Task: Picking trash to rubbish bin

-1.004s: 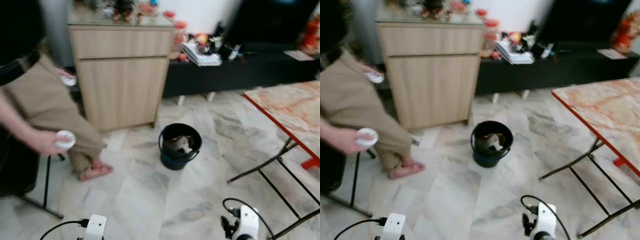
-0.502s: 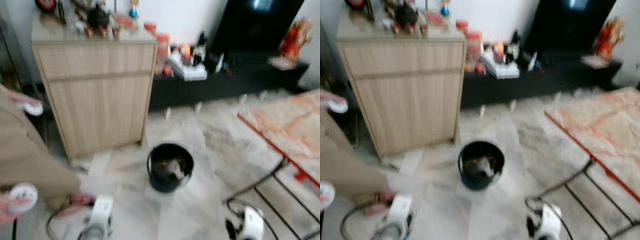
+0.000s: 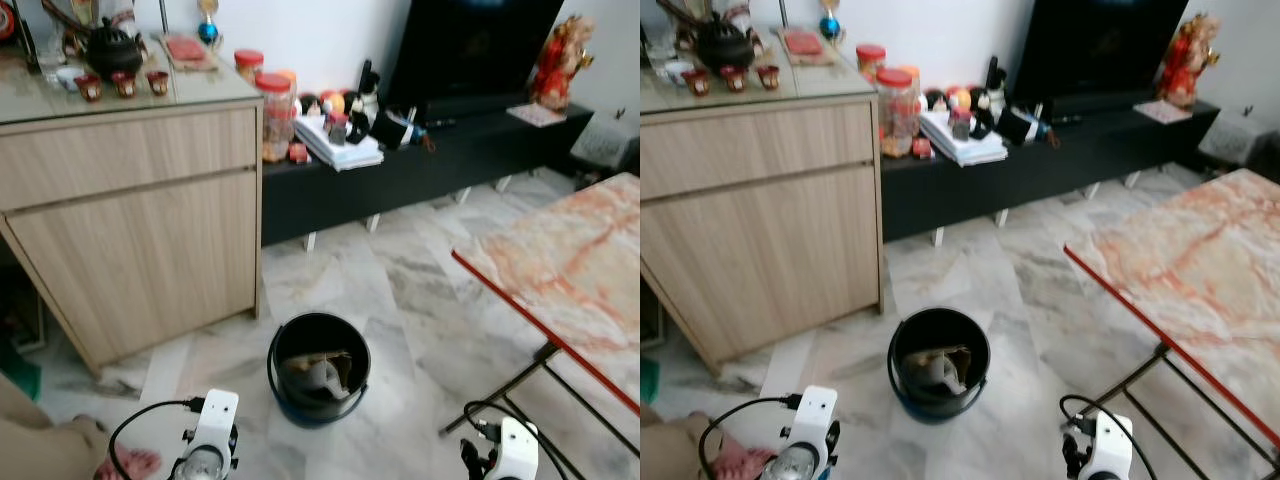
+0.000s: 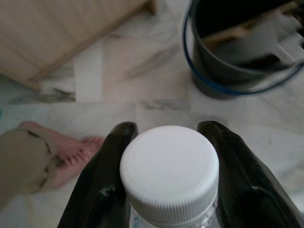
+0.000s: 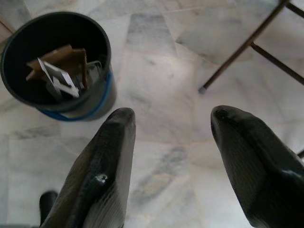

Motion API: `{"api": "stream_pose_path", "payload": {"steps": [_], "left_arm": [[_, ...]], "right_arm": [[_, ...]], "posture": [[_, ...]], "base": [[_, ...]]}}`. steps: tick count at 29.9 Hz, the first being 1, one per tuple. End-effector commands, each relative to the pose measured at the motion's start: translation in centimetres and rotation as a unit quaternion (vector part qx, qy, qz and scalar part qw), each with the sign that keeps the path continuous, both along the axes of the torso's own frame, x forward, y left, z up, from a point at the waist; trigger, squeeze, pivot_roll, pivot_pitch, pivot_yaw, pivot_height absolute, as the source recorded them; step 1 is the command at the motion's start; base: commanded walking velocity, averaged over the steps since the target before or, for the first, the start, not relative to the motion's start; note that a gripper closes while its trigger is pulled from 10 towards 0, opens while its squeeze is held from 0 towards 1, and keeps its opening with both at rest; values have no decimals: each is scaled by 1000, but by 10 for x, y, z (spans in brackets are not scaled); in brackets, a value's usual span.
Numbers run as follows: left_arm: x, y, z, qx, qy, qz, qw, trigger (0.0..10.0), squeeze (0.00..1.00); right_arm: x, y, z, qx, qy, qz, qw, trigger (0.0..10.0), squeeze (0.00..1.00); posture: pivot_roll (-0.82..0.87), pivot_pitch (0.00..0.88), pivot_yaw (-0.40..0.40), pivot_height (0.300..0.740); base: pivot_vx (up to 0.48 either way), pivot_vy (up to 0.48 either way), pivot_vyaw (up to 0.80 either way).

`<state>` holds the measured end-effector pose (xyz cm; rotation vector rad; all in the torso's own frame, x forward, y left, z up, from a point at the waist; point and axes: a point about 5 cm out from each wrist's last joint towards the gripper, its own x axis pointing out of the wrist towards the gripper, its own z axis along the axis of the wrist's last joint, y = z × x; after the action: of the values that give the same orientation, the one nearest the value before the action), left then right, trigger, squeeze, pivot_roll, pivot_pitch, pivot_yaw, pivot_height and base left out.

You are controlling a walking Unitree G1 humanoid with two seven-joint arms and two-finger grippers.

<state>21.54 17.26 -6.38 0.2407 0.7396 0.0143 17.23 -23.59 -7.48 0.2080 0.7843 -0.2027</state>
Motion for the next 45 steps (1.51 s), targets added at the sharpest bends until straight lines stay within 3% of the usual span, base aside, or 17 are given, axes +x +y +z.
{"api": "stream_pose_path", "payload": {"steps": [1,22,31,39,41,45], "left_arm": [[-23,4,-14,1,55,8,998,10000,0],[-9,0,-7,5,33,-16,999,10000,0],[-2,-3,-2,-2,18,-28,999,10000,0],[27,-20,15,-15,-23,-74,997,10000,0],[34,-25,21,-22,-37,-76,996,10000,0],[49,-30,31,-10,-55,-90,994,10000,0]], "right_arm": [[1,-2,1,2,-7,-9,1000,10000,0],[5,-1,3,9,-13,-9,1000,10000,0],[5,1,3,8,-14,1,1000,10000,0],[22,10,12,38,-26,130,990,10000,0],[30,16,18,66,-55,159,983,10000,0],[47,22,32,67,-96,205,972,10000,0]], "posture": [[81,30,-166,740],[86,21,-154,740],[89,13,-149,740],[76,16,-149,740],[61,29,-156,740],[44,37,-160,740]], "base": [[480,0,0],[480,0,-58],[0,0,0],[0,0,0],[0,0,0],[0,0,0]]}}
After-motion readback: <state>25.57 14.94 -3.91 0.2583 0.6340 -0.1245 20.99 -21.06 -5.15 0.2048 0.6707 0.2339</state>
